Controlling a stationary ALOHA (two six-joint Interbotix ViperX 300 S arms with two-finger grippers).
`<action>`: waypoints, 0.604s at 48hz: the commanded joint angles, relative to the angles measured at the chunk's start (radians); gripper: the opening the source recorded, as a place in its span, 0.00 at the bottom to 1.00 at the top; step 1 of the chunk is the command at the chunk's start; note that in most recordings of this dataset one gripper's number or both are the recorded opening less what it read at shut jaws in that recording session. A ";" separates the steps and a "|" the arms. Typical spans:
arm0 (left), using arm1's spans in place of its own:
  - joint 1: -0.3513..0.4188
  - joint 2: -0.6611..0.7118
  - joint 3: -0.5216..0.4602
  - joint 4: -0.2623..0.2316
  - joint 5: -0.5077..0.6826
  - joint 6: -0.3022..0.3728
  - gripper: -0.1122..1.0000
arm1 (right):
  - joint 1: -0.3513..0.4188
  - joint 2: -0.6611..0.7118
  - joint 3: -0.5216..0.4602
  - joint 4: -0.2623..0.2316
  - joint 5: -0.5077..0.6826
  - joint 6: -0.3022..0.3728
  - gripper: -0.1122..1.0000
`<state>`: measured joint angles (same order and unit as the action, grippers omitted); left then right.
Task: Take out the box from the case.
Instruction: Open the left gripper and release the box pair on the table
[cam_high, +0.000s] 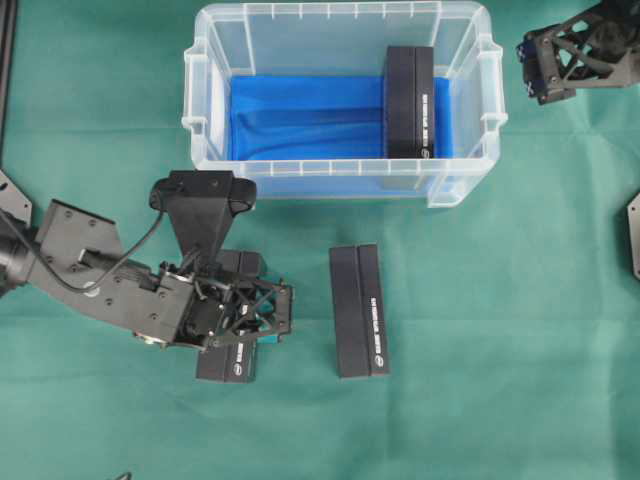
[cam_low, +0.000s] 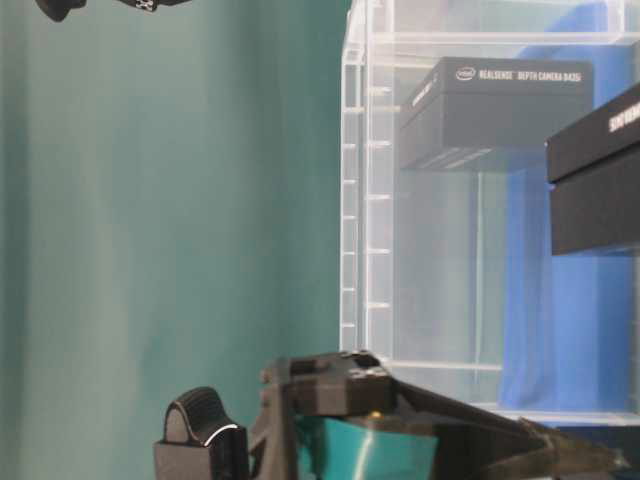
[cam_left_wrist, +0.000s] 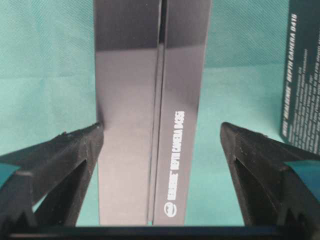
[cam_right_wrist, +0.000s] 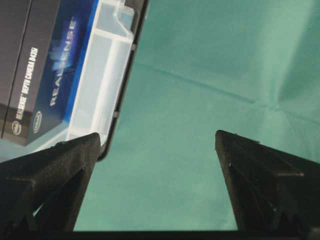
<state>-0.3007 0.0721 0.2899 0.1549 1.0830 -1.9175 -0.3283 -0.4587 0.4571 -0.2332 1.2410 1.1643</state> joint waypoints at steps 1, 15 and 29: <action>-0.002 -0.038 -0.025 -0.002 0.008 0.002 0.96 | 0.003 -0.011 -0.012 -0.002 -0.005 0.000 0.93; -0.002 -0.097 -0.077 -0.005 0.086 0.002 0.96 | 0.003 -0.011 -0.012 -0.002 -0.006 0.002 0.93; 0.003 -0.167 -0.244 0.005 0.316 0.008 0.96 | 0.003 -0.008 -0.014 -0.002 -0.015 0.006 0.93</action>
<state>-0.3007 -0.0552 0.1150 0.1519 1.3484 -1.9129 -0.3267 -0.4602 0.4571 -0.2332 1.2318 1.1689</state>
